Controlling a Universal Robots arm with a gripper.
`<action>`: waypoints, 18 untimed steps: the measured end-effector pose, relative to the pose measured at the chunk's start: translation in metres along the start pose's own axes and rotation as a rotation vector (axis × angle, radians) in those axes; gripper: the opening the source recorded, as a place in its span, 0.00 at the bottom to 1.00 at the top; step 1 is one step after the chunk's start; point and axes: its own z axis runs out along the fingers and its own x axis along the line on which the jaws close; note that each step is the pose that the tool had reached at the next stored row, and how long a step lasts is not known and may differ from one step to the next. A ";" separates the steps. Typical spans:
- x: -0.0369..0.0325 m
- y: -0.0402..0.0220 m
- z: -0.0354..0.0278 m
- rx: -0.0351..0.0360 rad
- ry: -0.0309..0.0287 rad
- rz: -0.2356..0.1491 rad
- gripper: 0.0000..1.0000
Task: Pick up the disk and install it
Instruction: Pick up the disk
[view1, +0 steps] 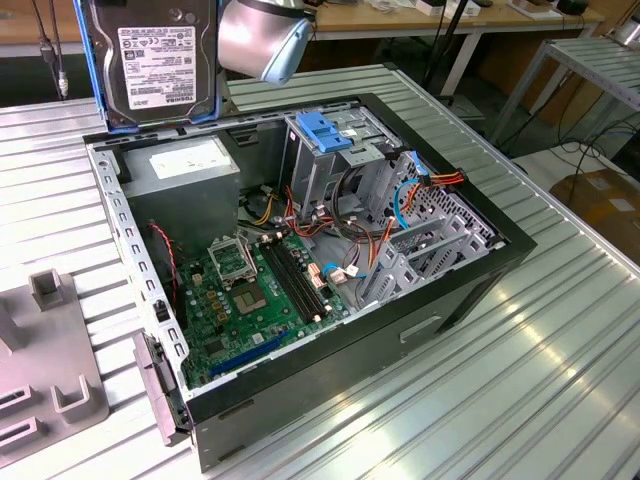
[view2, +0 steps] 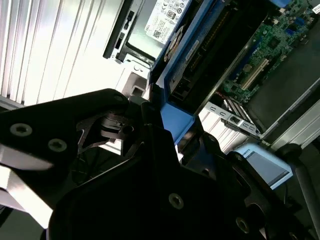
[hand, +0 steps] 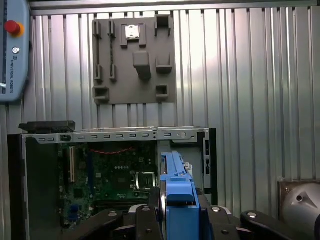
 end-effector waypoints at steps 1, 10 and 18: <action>-0.0006 -0.0157 0.0002 0.0000 -0.0001 0.004 0.37; -0.0013 -0.0331 0.0032 0.0024 -0.0002 0.038 0.37; 0.0039 -0.0395 0.0066 0.0100 -0.0003 0.039 0.37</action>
